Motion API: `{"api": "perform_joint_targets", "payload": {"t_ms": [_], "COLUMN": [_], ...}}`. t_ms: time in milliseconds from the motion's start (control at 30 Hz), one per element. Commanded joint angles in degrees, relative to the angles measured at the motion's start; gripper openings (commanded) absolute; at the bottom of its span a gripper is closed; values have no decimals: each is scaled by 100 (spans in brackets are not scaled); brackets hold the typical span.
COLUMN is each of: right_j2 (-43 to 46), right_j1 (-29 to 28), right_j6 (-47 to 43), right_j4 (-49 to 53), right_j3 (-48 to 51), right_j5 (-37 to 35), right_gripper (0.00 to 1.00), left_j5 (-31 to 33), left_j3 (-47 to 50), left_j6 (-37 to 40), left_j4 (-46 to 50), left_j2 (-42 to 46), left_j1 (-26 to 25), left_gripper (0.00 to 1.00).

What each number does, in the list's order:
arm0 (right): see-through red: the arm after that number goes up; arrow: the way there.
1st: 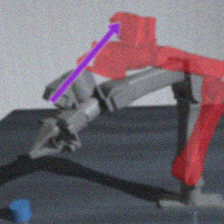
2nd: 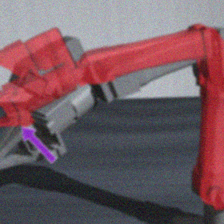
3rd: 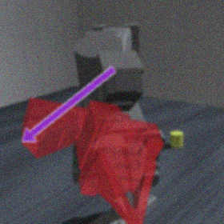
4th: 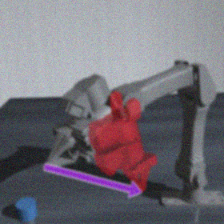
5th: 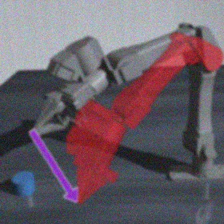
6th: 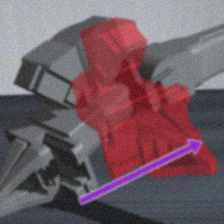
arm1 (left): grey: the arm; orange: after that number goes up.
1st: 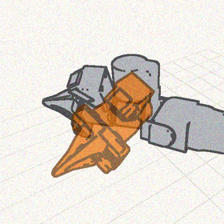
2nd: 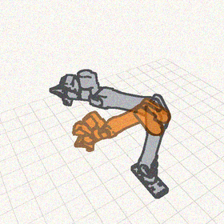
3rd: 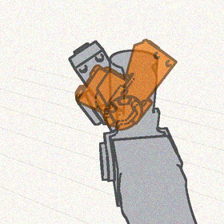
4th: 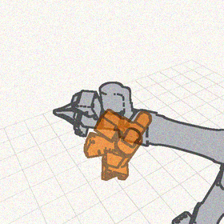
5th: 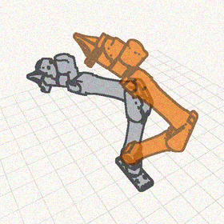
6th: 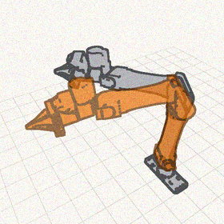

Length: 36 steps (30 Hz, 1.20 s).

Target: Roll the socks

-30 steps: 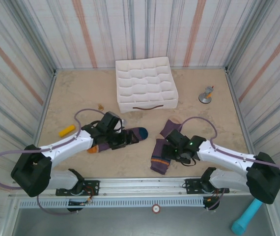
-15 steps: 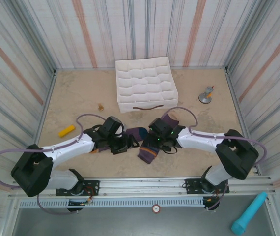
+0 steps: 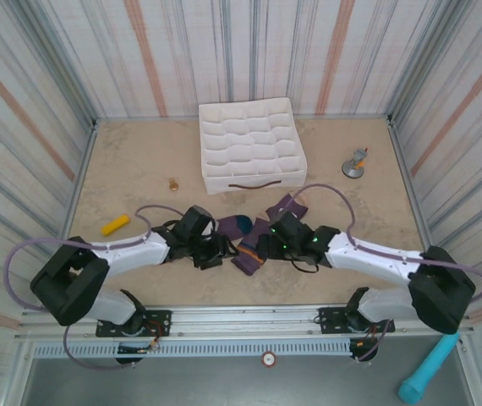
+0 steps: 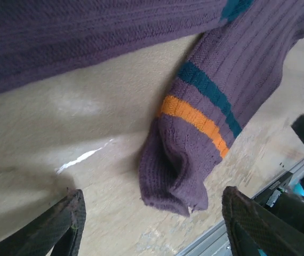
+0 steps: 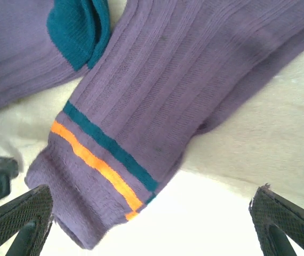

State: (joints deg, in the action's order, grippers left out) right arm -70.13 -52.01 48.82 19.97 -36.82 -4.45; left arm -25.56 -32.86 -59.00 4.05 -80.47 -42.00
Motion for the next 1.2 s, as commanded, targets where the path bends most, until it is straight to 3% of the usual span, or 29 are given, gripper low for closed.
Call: {"api": "perform_joint_targets", "payload": {"t_ms": [0, 100, 300, 533, 667, 833, 1167], "right_j2": [590, 1083, 1541, 638, -31, -1034, -2190], "right_j1": [-220, -465, -1072, -2174, -2760, -3362, -3417], "right_j6": [-527, -787, -1235, -1741, -2174, -2916, -3497], "right_j4": [238, 292, 4, -438, -875, -1215, -1390], "right_j3": [279, 466, 775, 661, 577, 150, -285], "right_j5": [-574, -933, -1512, -2394, -2714, -3176, -3822], "right_gripper": [96, 93, 84, 77, 74, 69, 59], "left_j5": [-47, 35, 112, 123, 58, -184, -390], "left_j3": [42, 8, 51, 110, 19, -109, -348], "left_j6": [-308, -402, -627, -828, -833, -919, -806], "left_j4": [-438, -546, -897, -1028, -948, -918, -518], "left_j2": [-141, -295, -641, -668, -646, -719, -764], "left_j1": [-134, -233, -387, -441, -441, -441, -415], "left_gripper": [68, 65, 46, 18, 6, 2, 0]}}
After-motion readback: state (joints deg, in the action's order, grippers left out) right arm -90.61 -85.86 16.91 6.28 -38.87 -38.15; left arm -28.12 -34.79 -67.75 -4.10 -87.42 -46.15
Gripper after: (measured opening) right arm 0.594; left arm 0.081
